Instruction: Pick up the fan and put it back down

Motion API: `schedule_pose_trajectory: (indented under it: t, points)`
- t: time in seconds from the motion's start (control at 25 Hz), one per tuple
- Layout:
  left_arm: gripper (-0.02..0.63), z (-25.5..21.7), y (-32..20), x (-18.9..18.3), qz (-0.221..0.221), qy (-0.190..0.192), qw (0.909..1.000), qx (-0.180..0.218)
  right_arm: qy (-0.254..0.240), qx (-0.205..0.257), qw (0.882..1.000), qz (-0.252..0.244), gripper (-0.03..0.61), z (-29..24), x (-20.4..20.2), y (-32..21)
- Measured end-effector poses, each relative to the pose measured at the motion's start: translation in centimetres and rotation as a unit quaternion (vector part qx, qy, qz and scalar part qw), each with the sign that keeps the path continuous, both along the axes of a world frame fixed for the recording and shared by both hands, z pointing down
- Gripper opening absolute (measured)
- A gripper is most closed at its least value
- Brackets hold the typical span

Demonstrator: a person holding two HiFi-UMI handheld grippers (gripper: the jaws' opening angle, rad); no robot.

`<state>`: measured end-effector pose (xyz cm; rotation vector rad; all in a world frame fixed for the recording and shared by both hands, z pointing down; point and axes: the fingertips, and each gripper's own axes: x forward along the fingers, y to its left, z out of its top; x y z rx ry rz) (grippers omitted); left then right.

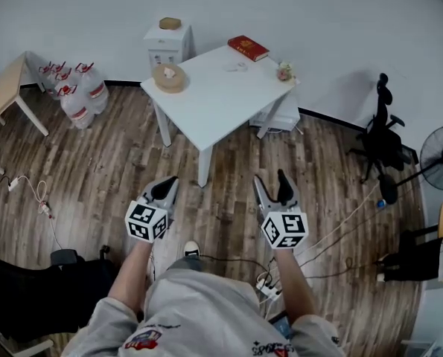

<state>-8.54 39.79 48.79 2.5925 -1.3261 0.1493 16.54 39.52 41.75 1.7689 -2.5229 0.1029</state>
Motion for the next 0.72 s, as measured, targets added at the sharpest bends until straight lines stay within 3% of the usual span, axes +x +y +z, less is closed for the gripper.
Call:
schedule_pose_trajectory:
  t: [0.48, 0.72]
  points:
    - [0.005, 1.2, -11.4, -3.3, 0.012, 0.001, 0.9999, -0.009, -0.001, -0.014, 1.0, 0.011, 0.285, 1.9, -3.5, -11.5]
    - [0.005, 2.3, -17.7, -4.8, -0.006, 0.007, 0.9997, -0.024, -0.002, -0.028, 1.0, 0.003, 0.281, 3.3, -4.4, -19.0]
